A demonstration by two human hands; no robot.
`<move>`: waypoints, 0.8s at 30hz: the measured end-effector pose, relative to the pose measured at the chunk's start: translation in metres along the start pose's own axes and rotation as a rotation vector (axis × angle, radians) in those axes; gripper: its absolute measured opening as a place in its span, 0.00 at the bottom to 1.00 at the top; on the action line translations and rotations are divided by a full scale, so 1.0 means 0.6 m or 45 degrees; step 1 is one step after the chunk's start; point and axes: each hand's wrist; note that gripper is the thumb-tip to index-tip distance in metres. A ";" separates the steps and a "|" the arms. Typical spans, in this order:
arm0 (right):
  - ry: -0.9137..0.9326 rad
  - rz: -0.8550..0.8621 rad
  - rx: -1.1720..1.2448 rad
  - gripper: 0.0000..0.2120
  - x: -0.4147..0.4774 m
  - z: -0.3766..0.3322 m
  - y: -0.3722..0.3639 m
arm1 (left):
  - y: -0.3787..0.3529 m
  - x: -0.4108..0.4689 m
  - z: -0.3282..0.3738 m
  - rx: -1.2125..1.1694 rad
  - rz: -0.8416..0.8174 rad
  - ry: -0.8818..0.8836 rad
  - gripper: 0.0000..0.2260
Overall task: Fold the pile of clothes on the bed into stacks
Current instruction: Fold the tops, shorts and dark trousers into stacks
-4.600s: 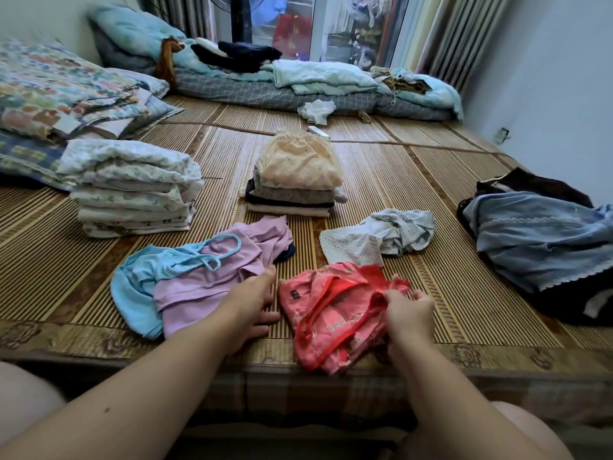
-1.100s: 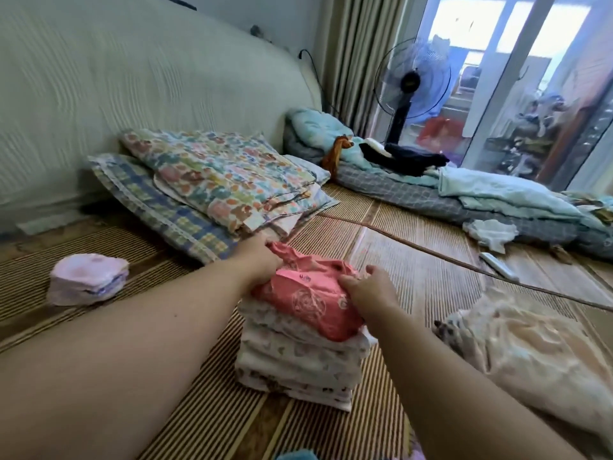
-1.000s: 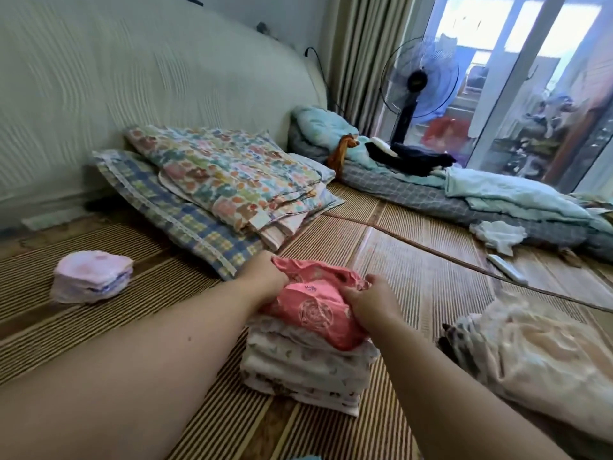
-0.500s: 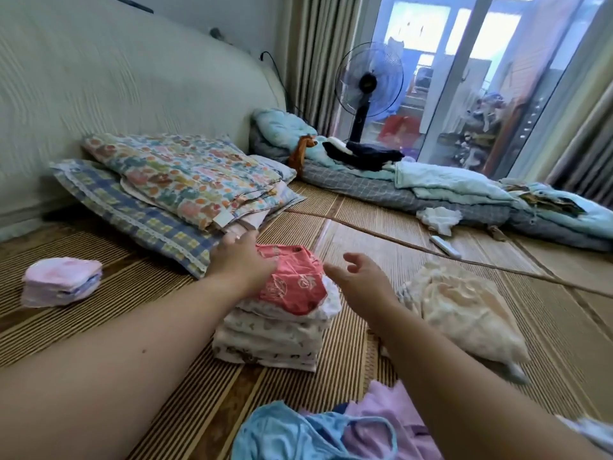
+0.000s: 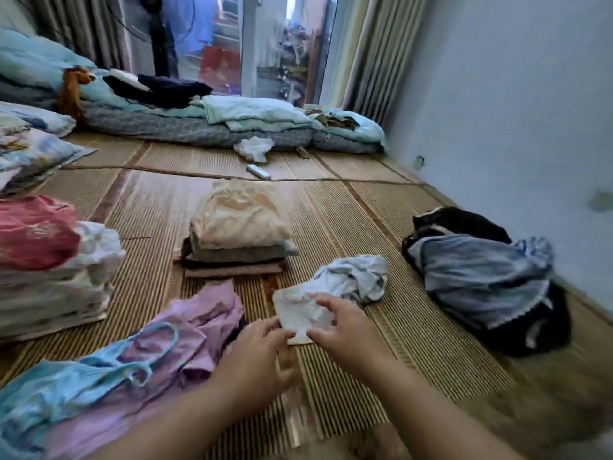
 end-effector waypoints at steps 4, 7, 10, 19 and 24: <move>-0.169 0.007 -0.113 0.31 0.028 0.099 0.022 | -0.057 0.056 0.034 0.037 -0.032 0.029 0.36; -0.202 -0.004 -0.142 0.32 0.064 0.151 0.004 | -0.088 0.098 0.031 0.126 -0.049 0.057 0.39; -0.160 0.021 -0.147 0.28 0.117 0.182 -0.023 | -0.114 0.137 0.027 0.244 -0.022 0.064 0.36; -0.107 0.259 -0.463 0.10 0.237 0.209 -0.056 | -0.103 0.222 0.004 0.158 0.060 0.182 0.09; 0.065 0.452 -0.253 0.10 0.219 0.195 0.027 | 0.003 0.239 0.007 0.103 0.174 0.114 0.09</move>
Point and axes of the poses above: each hand's wrist, its own x-axis towards the middle knuckle, its own y-axis out of the back of the hand, z = x × y, and after that the axes turned 10 degrees about z, right-handed
